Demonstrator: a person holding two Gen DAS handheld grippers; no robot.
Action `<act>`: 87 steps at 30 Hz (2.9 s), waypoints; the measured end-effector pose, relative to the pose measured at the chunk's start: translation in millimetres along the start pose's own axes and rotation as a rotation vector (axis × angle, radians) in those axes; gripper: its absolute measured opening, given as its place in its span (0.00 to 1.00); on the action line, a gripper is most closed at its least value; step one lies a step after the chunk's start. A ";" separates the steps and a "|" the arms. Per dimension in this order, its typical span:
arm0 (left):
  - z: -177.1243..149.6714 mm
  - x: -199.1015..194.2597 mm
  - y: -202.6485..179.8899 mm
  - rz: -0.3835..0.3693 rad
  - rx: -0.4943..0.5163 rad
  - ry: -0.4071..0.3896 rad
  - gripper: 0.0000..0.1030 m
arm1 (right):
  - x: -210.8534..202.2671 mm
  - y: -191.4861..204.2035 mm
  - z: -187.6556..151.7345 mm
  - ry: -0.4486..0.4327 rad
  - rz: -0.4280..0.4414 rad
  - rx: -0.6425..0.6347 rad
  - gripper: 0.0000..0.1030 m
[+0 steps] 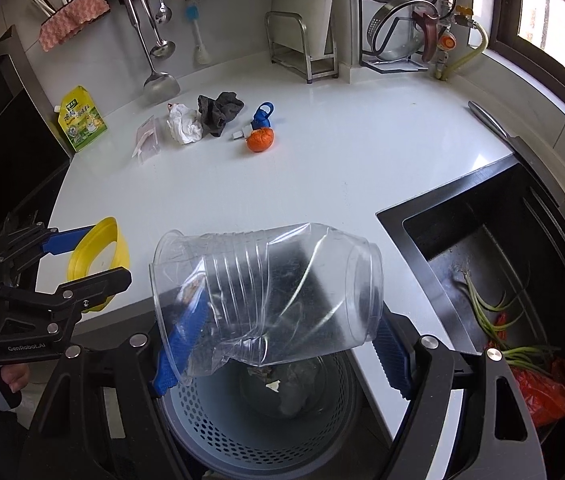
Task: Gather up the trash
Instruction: 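Lift the clear cup with the right tool while the left tool carries the lid, then lower the yellow lid and clear cup into the bin and open both tools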
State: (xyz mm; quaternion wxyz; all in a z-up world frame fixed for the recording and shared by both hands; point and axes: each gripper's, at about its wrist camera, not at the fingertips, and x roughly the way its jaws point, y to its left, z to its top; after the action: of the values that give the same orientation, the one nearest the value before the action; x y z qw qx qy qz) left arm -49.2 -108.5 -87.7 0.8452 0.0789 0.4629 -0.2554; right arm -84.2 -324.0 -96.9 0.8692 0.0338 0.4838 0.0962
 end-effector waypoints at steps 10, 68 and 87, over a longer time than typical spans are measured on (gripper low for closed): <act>-13.4 17.8 -20.0 -0.043 0.046 0.055 0.65 | 1.5 -3.5 -43.3 0.057 -0.018 0.034 0.73; -75.9 143.9 -36.1 -0.134 0.148 0.391 0.68 | 126.3 21.9 -118.9 0.401 -0.045 -0.011 0.74; -72.1 122.2 -41.3 -0.142 0.130 0.347 0.91 | 111.6 28.7 -123.5 0.362 -0.059 -0.037 0.79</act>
State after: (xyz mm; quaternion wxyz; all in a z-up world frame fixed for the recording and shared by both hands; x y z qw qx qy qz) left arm -69.6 -161.1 -224.3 0.7256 0.1433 0.5887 -0.3260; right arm -135.5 -277.8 -251.0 0.7707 -0.0143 0.6314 0.0842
